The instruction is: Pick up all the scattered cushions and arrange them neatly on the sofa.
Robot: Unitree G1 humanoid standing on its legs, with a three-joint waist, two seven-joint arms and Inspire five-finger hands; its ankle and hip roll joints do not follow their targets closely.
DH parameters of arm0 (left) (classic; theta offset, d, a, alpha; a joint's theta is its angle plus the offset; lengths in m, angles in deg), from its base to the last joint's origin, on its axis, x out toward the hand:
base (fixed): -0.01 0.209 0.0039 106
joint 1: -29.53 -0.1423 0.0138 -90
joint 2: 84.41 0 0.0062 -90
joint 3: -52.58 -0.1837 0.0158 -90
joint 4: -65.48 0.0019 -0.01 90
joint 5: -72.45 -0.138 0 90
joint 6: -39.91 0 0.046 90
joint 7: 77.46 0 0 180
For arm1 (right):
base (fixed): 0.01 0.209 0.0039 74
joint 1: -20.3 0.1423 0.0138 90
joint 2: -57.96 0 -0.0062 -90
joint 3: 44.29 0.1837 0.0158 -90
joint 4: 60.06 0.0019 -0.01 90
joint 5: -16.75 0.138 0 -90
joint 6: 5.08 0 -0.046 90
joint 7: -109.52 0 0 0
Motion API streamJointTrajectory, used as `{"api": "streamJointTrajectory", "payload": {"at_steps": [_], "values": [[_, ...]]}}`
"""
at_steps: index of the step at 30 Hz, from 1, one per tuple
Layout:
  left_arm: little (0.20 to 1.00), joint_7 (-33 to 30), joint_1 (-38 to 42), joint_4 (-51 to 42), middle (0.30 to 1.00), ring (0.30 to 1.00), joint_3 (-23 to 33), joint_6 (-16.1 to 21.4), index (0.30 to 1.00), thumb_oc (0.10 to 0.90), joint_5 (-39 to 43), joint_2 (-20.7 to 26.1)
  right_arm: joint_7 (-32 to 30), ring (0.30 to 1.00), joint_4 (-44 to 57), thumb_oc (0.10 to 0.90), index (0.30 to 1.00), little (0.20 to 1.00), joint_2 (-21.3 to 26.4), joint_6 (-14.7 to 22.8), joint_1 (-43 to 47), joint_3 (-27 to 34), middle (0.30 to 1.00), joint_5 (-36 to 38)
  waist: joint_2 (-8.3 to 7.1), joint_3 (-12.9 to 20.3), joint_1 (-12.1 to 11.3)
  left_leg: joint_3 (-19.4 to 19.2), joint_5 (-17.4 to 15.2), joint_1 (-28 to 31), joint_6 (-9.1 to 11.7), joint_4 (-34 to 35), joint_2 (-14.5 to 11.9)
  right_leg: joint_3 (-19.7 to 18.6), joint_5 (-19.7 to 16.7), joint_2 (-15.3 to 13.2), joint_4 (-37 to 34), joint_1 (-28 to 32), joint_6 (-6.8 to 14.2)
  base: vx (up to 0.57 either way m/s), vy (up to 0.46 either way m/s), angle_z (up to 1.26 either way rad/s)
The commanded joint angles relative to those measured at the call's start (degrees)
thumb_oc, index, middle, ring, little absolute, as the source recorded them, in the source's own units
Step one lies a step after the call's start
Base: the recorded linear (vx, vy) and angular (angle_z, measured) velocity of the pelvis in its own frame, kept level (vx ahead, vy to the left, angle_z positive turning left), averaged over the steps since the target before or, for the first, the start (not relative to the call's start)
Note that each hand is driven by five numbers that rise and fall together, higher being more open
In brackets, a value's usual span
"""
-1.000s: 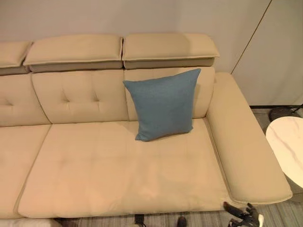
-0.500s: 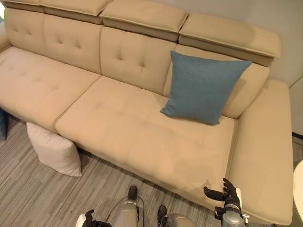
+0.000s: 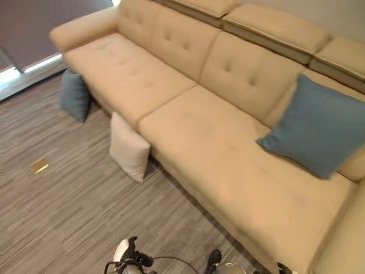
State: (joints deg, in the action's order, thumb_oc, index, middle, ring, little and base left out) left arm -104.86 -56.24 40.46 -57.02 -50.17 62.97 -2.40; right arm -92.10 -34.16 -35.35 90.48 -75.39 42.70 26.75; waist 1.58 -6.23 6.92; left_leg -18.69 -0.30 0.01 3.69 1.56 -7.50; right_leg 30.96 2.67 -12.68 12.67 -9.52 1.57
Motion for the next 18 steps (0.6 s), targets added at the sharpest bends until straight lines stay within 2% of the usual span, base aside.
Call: {"api": "streamJointTrajectory", "payload": {"at_steps": [1,2,3,4,5,6,7,9,10,12,14,17,18], "values": [[0.9,-5.04,0.83,-1.71,0.9,0.9,3.07,2.01,0.9,0.8,-1.72,4.83,-3.2,0.9,-0.53,0.8,0.9,0.9,-0.35,2.07,6.62,-2.07,0.9,-1.28,-3.04,-2.05,-2.93,5.27,-6.18,0.49,-1.13,-0.88,1.94,-4.95,-1.75,0.52,-6.41,4.4,5.55,-0.09,0.445,0.61],[0.9,-4.86,0.27,-0.83,0.9,0.9,3.55,2.02,0.9,0.8,-1.54,4.62,-2.95,0.9,-0.21,0.8,0.9,0.9,-0.83,1.44,8.07,-3.2,0.9,-2.74,-3.7,-2.47,-4.69,6.22,-6.52,0.44,-2.19,-0.39,3.6,-3.84,-2.09,-1.23,-5.49,4.87,6.31,-0.06,0.401,0.57],[0.9,-4.63,0.11,-0.43,0.9,0.9,4.09,1.93,0.9,0.8,-1.15,4.83,-2.96,0.9,0.28,0.8,0.9,0.9,-0.87,1.2,8.55,-3.41,0.9,-3.0,-3.96,-2.79,-5.35,6.68,-6.88,0.25,-2.88,-0.63,4.33,-3.51,-1.97,-2.19,-3.76,4.8,6.49,-0.02,0.371,0.4],[0.9,-4.37,-0.18,0.52,0.9,0.9,4.53,1.84,0.9,0.8,-0.91,4.88,-2.82,0.9,0.76,0.8,0.9,0.9,-0.91,1.11,8.79,-3.63,0.9,-3.31,-4.03,-2.97,-5.95,7.19,-7.3,0.46,-3.46,-0.66,5.05,-3.33,-1.85,-3.44,-1.48,4.56,6.83,0.03,0.279,0.35],[0.9,-4.06,-0.58,2.31,0.9,0.9,5.38,1.45,0.9,0.8,-0.08,5.14,-2.3,0.9,1.92,0.8,0.9,0.9,-0.94,1.3,8.83,-3.4,0.9,-2.91,-4.19,-3.4,-5.99,8.54,-7.52,0.7,-4.11,-0.74,5.85,-5.22,-2.48,-4.44,1.95,3.97,6.93,0.03,0.207,0.25],[0.9,-4.06,-0.54,2.37,0.9,0.9,5.4,1.48,0.9,0.8,-0.06,5.15,-2.29,0.9,1.96,0.8,0.9,0.9,-0.94,1.28,8.82,-3.42,0.9,-2.9,-4.29,-3.44,-5.9,8.59,-7.57,0.7,-4.2,-0.77,6.01,-5.26,-2.33,-4.69,2.31,3.86,7.06,0.0,0.216,0.46],[0.9,-4.05,-0.87,3.75,0.9,0.9,7.06,1.16,0.9,0.8,1.59,5.38,-2.11,0.9,3.77,0.8,0.9,0.9,-1.19,1.52,9.14,-3.35,0.9,-2.2,-4.41,-4.26,-4.9,12.34,-5.99,0.61,-5.23,-0.03,7.19,-13.11,-2.59,-2.21,4.73,1.32,5.14,0.0,0.183,0.73],[0.9,-3.55,-1.6,5.63,0.9,0.9,8.41,1.03,0.9,0.8,1.98,5.71,-1.83,0.9,4.36,0.8,0.9,0.9,-1.02,1.69,9.07,-3.85,0.9,-2.21,-4.08,-4.58,-4.04,15.87,-5.81,0.64,-5.85,-0.07,8.14,-21.5,-0.38,3.25,5.5,-1.0,4.2,0.07,0.199,1.41],[0.9,-3.32,-2.1,6.27,0.9,0.9,8.76,0.99,0.9,0.8,1.94,5.82,-1.88,0.9,4.72,0.8,0.9,0.9,-0.9,1.83,8.88,-4.35,0.9,-2.67,-4.05,-4.94,-4.02,17.46,-6.01,0.73,-6.02,-0.48,8.74,-23.01,0.18,4.95,5.65,-1.98,3.81,0.15,0.121,1.44],[0.9,-2.87,-2.58,7.51,0.9,0.9,10.04,0.75,0.9,0.8,2.76,6.14,-1.59,0.9,5.78,0.8,0.9,0.9,-0.52,1.92,8.9,-5.29,0.9,-3.73,-3.97,-5.53,-4.24,19.93,-6.36,0.41,-5.99,-1.28,9.52,-22.45,0.15,6.01,4.16,-3.24,3.32,0.16,0.046,0.9],[0.9,-2.62,-2.55,8.47,0.9,0.9,11.42,0.57,0.9,0.8,4.32,6.27,-1.61,0.9,6.28,0.8,0.9,0.9,-0.42,2.27,8.95,-6.05,0.9,-4.08,-3.96,-6.19,-4.02,22.5,-6.6,0.72,-5.75,-1.38,10.65,-22.32,-0.72,8.2,1.12,-5.13,3.28,0.22,0.013,0.72],[0.9,-1.31,-1.84,9.33,0.9,0.9,12.33,0.56,0.9,0.8,5.79,5.61,-1.87,0.9,5.86,0.8,0.9,0.9,0.99,1.38,9.27,-8.08,0.9,-8.17,-3.4,-6.48,-2.24,26.86,-6.66,3.6,-5.11,0.65,12.21,-23.4,-3.44,11.89,-1.53,-10.57,4.16,0.35,-0.008,1.1],[0.9,-1.05,-1.45,9.07,0.9,0.9,12.26,0.72,0.9,0.8,5.76,5.22,-1.89,0.9,5.76,0.8,0.9,0.9,1.46,0.9,8.7,-8.16,0.9,-9.36,-3.39,-6.71,-1.79,28.56,-6.94,4.31,-4.7,0.18,12.81,-24.36,-3.45,12.07,-2.43,-10.29,4.37,0.43,-0.065,1.24]]}}
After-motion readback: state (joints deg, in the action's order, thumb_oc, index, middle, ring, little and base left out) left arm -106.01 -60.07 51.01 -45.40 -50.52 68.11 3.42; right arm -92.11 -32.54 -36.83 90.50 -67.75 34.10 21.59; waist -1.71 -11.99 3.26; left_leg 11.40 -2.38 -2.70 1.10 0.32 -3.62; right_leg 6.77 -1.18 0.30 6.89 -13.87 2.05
